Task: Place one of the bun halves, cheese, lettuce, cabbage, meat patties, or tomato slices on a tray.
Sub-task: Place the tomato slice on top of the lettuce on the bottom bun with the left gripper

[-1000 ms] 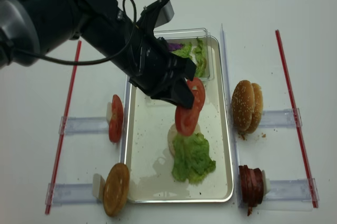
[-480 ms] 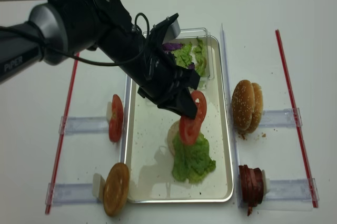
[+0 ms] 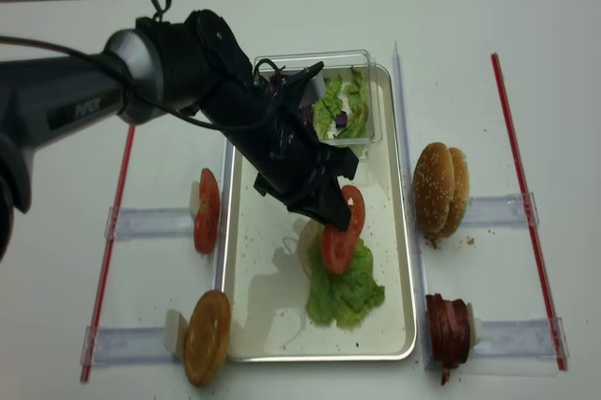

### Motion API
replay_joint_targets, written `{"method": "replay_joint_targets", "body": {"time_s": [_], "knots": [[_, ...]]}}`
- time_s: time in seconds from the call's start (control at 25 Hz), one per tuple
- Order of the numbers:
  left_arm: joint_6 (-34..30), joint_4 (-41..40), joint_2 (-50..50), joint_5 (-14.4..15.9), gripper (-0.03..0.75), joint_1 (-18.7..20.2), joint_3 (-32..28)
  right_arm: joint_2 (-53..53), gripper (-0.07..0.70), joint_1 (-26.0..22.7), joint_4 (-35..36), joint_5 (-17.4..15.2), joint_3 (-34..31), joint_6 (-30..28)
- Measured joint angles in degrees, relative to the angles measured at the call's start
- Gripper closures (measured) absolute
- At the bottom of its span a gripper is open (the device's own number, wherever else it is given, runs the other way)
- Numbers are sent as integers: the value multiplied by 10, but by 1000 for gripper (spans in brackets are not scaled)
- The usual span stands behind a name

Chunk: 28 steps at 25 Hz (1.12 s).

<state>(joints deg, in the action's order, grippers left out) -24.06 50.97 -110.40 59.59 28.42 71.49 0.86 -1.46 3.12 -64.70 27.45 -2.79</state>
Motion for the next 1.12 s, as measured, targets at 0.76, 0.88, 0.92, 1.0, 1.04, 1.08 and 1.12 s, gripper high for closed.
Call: {"method": "replay_joint_targets", "body": {"time_s": [0.76, 0.88, 0.92, 1.0, 1.04, 1.08, 1.12], "knots": [[-14, 4, -31, -8, 675, -9, 0, 0, 595, 0, 0, 0, 0, -1], [-13, 4, -32, -8, 641, -16, 0, 0, 595, 0, 0, 0, 0, -1], [-13, 4, -32, -8, 621, -18, 0, 0, 595, 0, 0, 0, 0, -1], [-12, 4, -32, -8, 571, -18, 0, 0, 595, 0, 0, 0, 0, -1], [-11, 4, -32, -8, 549, -18, 0, 0, 595, 0, 0, 0, 0, -1], [-10, 4, -32, -7, 524, -18, 0, 0, 595, 0, 0, 0, 0, -1], [-10, 4, -32, -7, 503, -18, 0, 0, 595, 0, 0, 0, 0, -1]]}}
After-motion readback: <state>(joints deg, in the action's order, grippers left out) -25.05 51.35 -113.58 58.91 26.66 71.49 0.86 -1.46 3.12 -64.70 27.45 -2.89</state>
